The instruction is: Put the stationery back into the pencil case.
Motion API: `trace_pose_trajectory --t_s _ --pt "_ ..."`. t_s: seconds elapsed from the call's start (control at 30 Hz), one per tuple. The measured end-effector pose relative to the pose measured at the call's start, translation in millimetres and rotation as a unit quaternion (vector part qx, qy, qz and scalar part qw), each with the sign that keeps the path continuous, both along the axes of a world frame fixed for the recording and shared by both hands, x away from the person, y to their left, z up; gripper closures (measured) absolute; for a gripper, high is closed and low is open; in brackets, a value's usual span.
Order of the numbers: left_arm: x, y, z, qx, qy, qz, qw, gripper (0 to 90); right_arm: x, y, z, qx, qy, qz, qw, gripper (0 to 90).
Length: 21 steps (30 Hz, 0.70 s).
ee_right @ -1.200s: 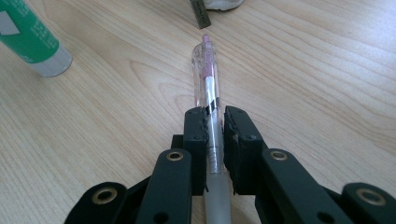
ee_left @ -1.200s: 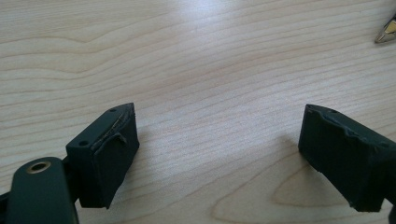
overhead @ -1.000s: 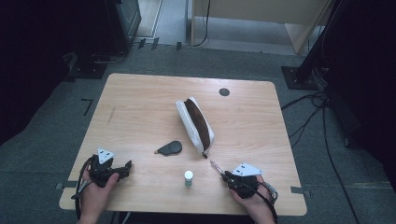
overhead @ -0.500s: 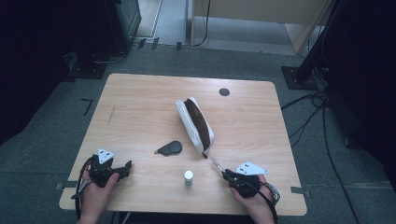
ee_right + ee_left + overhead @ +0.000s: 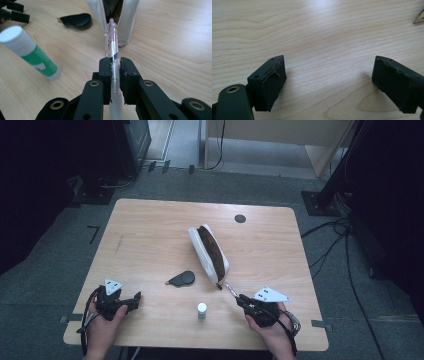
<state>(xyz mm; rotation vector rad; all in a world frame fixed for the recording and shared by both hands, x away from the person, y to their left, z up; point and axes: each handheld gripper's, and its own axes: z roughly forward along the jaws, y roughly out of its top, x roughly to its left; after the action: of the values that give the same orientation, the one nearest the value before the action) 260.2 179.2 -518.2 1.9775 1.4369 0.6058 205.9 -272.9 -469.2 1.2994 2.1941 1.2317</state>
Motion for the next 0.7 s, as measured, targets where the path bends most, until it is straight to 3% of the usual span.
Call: trace_pose_trajectory --t_s 0.7 --pt "0.2 0.0 0.0 0.0 0.0 -0.001 1.0 12.1 30.2 28.5 50.9 0.003 -0.039 0.007 0.9992 80.6"
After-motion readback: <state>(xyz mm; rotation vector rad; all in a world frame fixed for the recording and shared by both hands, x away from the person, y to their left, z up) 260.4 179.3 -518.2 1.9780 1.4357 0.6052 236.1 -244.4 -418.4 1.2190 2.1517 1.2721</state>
